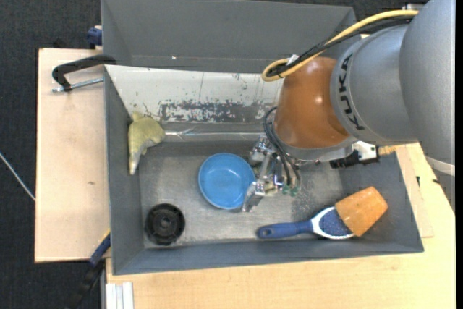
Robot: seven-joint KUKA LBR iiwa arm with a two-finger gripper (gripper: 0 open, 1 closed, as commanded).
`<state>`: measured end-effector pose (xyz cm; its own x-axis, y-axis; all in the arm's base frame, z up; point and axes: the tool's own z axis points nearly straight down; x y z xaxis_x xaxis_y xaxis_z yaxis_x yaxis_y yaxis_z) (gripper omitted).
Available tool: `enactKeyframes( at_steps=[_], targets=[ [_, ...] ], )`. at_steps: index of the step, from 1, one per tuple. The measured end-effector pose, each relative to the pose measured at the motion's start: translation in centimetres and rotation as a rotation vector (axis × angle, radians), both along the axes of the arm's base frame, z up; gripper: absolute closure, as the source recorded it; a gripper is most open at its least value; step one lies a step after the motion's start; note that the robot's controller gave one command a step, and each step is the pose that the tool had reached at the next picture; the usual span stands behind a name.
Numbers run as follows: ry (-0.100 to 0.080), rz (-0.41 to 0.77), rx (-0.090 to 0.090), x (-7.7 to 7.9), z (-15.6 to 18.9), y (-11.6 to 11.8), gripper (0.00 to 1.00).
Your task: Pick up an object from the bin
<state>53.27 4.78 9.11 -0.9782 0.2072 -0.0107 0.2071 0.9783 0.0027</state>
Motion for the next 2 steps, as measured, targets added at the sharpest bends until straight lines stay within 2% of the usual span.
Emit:
enactKeyframes(
  at_steps=[1,2],
  targets=[
    [0.005,-0.294,0.004,-1.4,0.2,3.2,0.00],
    [-0.014,-0.368,0.003,-1.2,-1.2,3.5,0.00]
  ],
)
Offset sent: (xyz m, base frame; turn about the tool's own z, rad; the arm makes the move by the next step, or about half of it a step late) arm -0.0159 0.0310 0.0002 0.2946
